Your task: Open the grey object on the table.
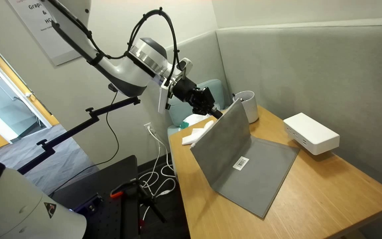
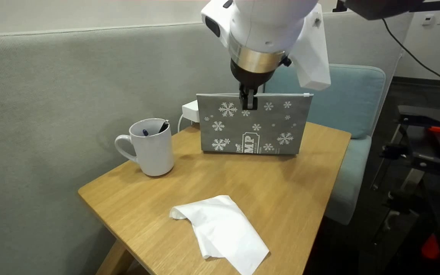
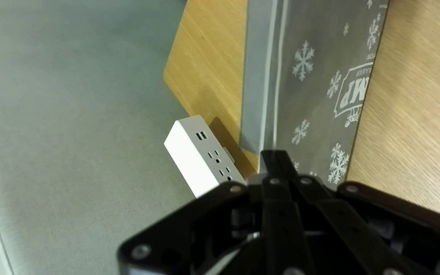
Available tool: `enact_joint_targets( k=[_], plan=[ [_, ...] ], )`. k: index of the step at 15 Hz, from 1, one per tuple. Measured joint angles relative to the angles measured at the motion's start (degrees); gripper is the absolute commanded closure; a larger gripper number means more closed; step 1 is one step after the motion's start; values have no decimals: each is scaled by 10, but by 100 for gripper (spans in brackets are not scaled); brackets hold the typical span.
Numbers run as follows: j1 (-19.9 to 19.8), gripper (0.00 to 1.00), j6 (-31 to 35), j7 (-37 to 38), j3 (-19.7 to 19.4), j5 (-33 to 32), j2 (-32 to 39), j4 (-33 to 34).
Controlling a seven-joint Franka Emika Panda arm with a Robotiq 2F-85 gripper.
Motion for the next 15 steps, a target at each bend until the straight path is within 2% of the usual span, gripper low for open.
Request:
enact_joint_targets(
  k=[1,3,9,12,15],
  plan=[
    [-7,74,-16,3,15,-6,7,3],
    [-20,68,-37,3,39,-10,21,9],
    [-58,22,-38,-12,82,-8,52,15],
    [-74,1,-10,-48,97,-4,58,15],
    [-94,0,60,-106,107,14,58,14]
  ],
)
